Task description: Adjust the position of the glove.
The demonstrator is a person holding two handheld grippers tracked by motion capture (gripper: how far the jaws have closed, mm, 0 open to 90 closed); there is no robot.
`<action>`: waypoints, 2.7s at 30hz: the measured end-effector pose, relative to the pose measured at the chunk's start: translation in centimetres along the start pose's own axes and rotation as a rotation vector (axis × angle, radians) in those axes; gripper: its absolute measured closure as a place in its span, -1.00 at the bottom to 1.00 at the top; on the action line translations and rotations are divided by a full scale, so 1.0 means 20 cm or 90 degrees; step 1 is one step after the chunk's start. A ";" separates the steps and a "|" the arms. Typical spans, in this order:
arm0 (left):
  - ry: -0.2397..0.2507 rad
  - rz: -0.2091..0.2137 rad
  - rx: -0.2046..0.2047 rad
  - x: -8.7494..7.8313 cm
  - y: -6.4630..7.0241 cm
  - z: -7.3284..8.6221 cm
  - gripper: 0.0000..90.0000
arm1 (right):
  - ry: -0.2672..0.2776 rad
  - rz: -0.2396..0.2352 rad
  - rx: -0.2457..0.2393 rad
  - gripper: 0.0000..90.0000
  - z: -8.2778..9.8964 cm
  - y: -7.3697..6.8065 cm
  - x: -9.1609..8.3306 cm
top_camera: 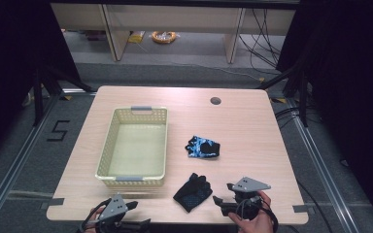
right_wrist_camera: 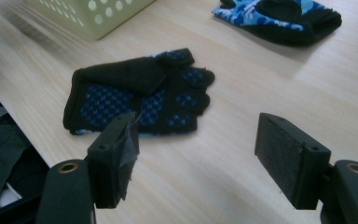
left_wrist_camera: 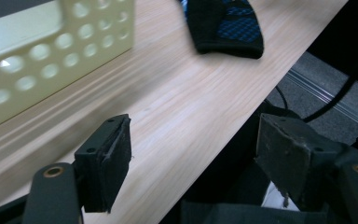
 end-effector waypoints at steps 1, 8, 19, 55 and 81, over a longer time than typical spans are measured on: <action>0.000 0.000 0.000 0.00 0.00 0.00 -0.42 | 0.003 0.000 -0.007 -0.30 -0.01 0.00 0.01; 0.000 0.033 0.033 0.14 0.07 -0.08 -0.39 | 0.007 -0.018 -0.043 -0.17 -0.12 0.00 0.10; -0.008 0.025 0.045 0.29 0.05 -0.18 -0.29 | -0.007 -0.054 -0.095 0.08 -0.23 -0.01 0.26; -0.074 0.003 0.128 0.48 0.02 -0.25 0.69 | -0.097 -0.094 -0.162 0.94 -0.25 -0.06 0.49; -0.050 -0.023 0.158 0.51 0.01 -0.38 0.84 | -0.040 -0.069 -0.007 0.97 -0.15 -0.01 0.21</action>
Point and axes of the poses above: each handheld gripper's, and its own axes: x roughly forward along the jaws, z roughly out of its underside, y roughly to its right, the point moved 5 cm from there along x, roughly forward along the jaws, and after that the axes turned 8 degrees about z, right-handed, at the moved point
